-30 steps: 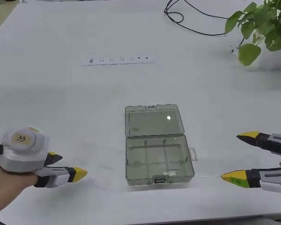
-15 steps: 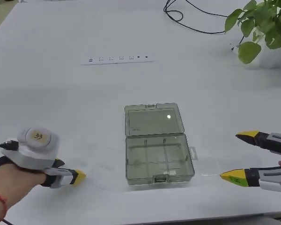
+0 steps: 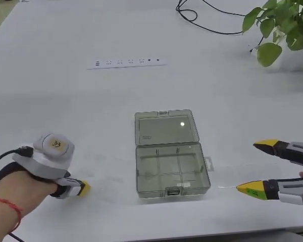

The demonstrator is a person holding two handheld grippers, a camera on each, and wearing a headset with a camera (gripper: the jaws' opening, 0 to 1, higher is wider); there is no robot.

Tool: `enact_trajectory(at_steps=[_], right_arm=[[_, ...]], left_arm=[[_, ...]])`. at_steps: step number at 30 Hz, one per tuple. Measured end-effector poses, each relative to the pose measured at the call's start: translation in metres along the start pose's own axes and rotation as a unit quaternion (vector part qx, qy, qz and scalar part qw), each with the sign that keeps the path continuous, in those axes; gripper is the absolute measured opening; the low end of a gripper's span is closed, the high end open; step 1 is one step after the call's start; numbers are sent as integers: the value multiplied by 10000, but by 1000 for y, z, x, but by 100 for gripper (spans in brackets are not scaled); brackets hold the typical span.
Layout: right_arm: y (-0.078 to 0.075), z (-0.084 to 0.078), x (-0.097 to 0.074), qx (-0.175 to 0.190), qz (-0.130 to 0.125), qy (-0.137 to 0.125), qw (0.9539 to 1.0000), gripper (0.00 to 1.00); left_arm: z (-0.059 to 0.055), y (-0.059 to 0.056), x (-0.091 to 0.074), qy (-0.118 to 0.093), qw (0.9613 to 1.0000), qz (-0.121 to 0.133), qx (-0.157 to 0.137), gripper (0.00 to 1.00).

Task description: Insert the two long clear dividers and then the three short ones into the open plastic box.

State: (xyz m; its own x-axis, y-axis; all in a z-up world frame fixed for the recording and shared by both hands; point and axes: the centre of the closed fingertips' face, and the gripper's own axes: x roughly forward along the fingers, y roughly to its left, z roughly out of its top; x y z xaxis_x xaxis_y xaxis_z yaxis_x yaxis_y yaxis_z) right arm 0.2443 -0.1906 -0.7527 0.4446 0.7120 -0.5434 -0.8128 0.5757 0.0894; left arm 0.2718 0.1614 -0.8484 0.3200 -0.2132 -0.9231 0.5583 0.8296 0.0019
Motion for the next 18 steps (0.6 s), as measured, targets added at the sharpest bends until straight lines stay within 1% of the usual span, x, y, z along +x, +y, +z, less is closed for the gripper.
enact_trajectory(at_steps=[2, 9, 11, 18], right_arm=[[0, 0, 0, -6, -1, 0, 10000, 75], [2, -1, 1, -6, 11, 6, 10000, 75], [2, 0, 1, -5, 10, -7, 10000, 75], [2, 0, 2, -11, 11, -7, 10000, 75]], left_arm=[[0, 0, 0, 23, 10000, -11, -41, 36], [0, -3, -1, 115, 9999, -43, 26, 34], [0, -3, -1, 138, 9999, -38, 8, 33], [0, -4, -2, 222, 9997, -58, 31, 32]])
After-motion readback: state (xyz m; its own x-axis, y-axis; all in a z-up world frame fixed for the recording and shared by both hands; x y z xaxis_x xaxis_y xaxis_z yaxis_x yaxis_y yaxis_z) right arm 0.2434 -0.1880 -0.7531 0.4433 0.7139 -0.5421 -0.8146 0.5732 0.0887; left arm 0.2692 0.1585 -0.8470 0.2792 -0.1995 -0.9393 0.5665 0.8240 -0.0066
